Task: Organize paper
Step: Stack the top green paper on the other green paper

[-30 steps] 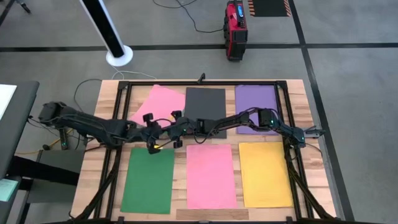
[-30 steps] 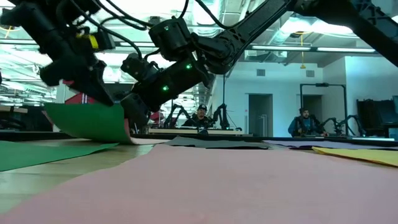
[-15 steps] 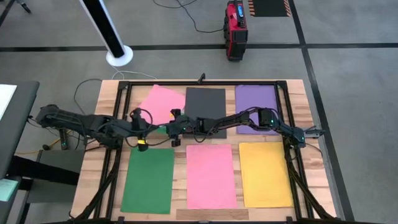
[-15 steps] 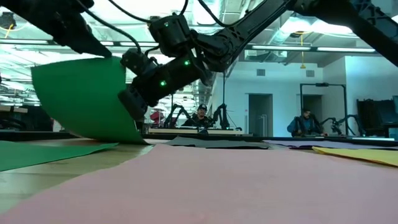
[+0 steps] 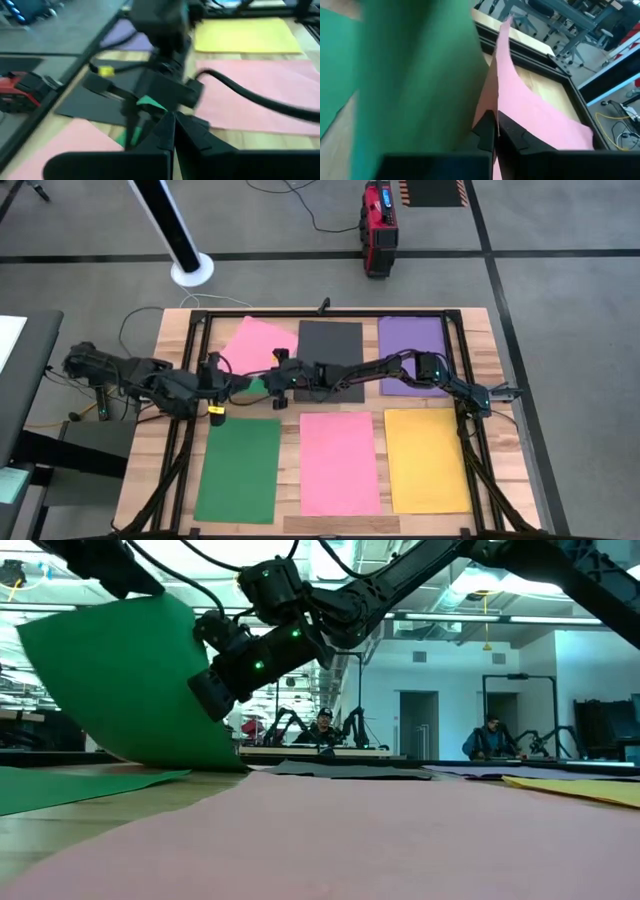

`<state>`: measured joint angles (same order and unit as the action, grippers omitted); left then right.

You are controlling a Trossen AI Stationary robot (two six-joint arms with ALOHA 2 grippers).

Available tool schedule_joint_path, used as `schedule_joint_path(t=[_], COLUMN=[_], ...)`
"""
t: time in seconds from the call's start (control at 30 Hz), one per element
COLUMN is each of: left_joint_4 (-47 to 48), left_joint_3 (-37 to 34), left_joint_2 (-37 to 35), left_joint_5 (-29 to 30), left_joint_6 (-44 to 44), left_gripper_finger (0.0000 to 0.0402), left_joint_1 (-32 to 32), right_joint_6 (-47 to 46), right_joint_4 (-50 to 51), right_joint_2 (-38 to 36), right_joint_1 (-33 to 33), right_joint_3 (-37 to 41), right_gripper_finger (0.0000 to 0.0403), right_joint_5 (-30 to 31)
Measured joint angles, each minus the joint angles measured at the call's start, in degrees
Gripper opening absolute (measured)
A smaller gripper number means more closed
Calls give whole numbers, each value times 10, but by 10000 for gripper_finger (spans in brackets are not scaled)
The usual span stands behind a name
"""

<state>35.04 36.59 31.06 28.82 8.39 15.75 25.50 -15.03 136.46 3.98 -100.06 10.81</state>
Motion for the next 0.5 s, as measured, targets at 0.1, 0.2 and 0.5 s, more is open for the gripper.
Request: schedule_joint_path(t=[0.1, 0.2, 0.5], left_joint_4=[19, 18, 11], left_joint_3=[9, 9, 9], left_joint_2=[16, 35, 119], left_joint_5=[-6, -30, -33], left_joint_6=[25, 62, 234], left_gripper_finger=[0, 0, 0], left_joint_1=[29, 64, 215], right_joint_6=[0, -1, -1], right_joint_4=[7, 15, 26], right_joint_2=[0, 0, 0], right_joint_1=[3, 7, 7], right_joint_3=[-5, -8, -8], right_gripper_finger=[0, 0, 0], right_joint_5=[0, 0, 0])
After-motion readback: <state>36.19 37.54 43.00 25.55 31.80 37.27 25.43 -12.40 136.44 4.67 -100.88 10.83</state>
